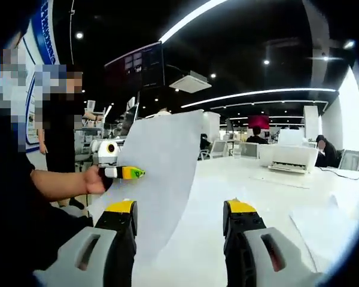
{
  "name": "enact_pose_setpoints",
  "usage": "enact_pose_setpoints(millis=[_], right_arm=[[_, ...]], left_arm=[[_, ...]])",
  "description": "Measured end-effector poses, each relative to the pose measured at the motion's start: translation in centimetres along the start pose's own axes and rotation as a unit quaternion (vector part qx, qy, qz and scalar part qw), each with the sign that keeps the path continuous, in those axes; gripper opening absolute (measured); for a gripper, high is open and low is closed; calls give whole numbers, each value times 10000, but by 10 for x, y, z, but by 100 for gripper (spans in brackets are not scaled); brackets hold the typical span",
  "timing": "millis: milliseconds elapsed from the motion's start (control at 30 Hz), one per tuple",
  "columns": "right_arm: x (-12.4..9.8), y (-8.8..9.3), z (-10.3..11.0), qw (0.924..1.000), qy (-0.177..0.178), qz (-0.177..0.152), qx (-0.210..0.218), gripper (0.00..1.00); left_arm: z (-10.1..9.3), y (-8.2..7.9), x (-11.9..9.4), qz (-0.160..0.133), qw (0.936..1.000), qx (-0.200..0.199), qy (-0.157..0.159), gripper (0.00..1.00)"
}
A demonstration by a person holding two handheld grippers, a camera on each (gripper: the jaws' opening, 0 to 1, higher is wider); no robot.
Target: Organize the stack of printing papers by aligning and flattening the scattered papers on the table
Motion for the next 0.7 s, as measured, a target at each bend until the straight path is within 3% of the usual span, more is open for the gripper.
enact_pose_setpoints(millis=[300, 700], right_arm=[[-14, 9, -2, 9999, 135, 30, 83, 53], [-20, 7, 4, 9999, 100, -38, 32, 54]], left_arm=[[1, 0, 0, 5, 10000, 8, -8, 8], [0, 1, 0, 23, 10000, 25, -22, 8]])
Point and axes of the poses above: the point that each gripper's makers call its tool centre point, and the gripper's own axes: x roughly forward along the fingers, z roughly to its left, y roughly out of its underside, the point moved 3 cm from there along -x, roughly backward along the fingers, and after that the axes turned 15 degrees about -y, right-handed, at the moved point
